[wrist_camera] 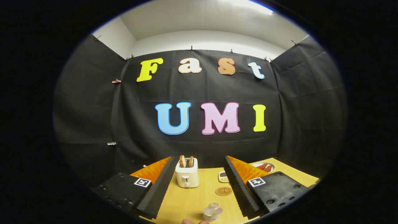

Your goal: Take the bottle from table, then pour the juice into the cup, finally place the bottle on the coaster

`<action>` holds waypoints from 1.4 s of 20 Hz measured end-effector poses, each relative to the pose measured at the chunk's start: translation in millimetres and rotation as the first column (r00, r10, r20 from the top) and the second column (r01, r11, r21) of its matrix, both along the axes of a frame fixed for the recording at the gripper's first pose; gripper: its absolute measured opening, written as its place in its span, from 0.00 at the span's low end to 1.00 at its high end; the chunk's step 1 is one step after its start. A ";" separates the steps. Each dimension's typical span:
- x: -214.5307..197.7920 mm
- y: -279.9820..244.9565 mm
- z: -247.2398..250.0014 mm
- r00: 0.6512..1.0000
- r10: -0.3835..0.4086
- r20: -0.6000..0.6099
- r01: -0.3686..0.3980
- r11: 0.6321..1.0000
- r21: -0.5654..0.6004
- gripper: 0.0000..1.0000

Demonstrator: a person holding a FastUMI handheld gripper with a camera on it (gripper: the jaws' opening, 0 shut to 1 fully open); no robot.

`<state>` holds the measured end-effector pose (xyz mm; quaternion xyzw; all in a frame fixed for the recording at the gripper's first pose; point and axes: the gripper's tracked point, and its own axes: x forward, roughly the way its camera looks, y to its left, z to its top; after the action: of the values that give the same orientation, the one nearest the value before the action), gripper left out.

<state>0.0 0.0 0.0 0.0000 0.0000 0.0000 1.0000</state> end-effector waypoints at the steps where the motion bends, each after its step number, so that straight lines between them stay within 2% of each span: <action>1: -1.7 0.5 0.4 1.000 0.001 0.001 -0.001 1.000 0.003 0.97; 19: -3.6 -5.6 -10.6 1.000 0.001 -0.023 -0.001 1.000 0.027 0.97; 28: -2.8 -6.8 -18.2 0.999 -0.012 -0.036 0.012 1.000 -0.007 0.98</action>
<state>-2.8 -6.8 -18.2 -0.0032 0.0179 -0.0062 0.9998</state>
